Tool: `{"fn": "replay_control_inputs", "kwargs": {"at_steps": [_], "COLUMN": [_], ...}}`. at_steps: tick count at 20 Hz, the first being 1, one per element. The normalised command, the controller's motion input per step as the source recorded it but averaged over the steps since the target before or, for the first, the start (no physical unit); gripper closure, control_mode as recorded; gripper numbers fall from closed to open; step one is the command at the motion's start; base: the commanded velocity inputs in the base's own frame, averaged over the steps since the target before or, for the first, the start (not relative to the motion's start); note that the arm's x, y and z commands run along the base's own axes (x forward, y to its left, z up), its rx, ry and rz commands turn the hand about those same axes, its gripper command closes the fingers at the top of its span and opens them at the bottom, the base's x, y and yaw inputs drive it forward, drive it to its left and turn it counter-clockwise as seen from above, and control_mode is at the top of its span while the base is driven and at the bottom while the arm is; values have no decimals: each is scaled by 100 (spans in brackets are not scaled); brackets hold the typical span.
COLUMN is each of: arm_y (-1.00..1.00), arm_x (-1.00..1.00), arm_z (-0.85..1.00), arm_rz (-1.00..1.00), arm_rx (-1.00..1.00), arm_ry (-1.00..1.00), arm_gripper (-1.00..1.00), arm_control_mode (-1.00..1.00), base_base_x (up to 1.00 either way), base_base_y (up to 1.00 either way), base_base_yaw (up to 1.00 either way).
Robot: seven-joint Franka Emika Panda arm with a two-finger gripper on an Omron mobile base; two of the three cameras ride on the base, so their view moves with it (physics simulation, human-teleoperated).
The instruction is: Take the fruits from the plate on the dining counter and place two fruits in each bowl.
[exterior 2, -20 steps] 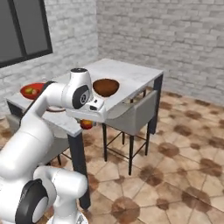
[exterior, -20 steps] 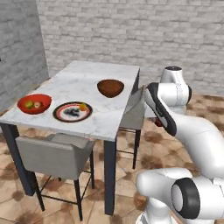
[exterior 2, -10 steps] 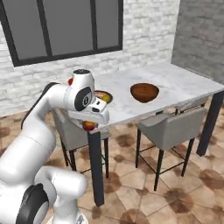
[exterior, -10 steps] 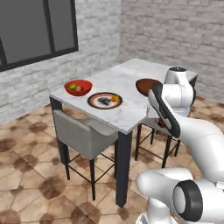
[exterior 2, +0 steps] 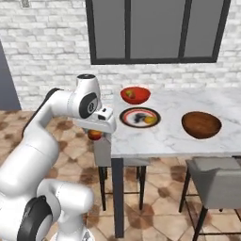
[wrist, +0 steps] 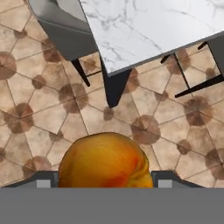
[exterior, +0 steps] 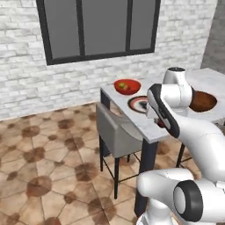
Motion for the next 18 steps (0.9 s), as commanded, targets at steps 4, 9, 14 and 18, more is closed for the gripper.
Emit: {"fn": "replay_control_inputs", "kwargs": {"at_steps": [4,9,14,18], "arm_y": [0,0,0,0], "arm_x": [0,0,0,0], "arm_z": [0,0,0,0], "arm_rz": [0,0,0,0], "arm_rx": [0,0,0,0], "arm_ry": [0,0,0,0], "arm_gripper": [100,100,100,100], "arm_control_mode": [100,100,100,100], "base_base_x": [4,0,18,53], "base_base_y": [-100,-95,-58,-44], "base_base_yaw": [48,16,0,10]}}
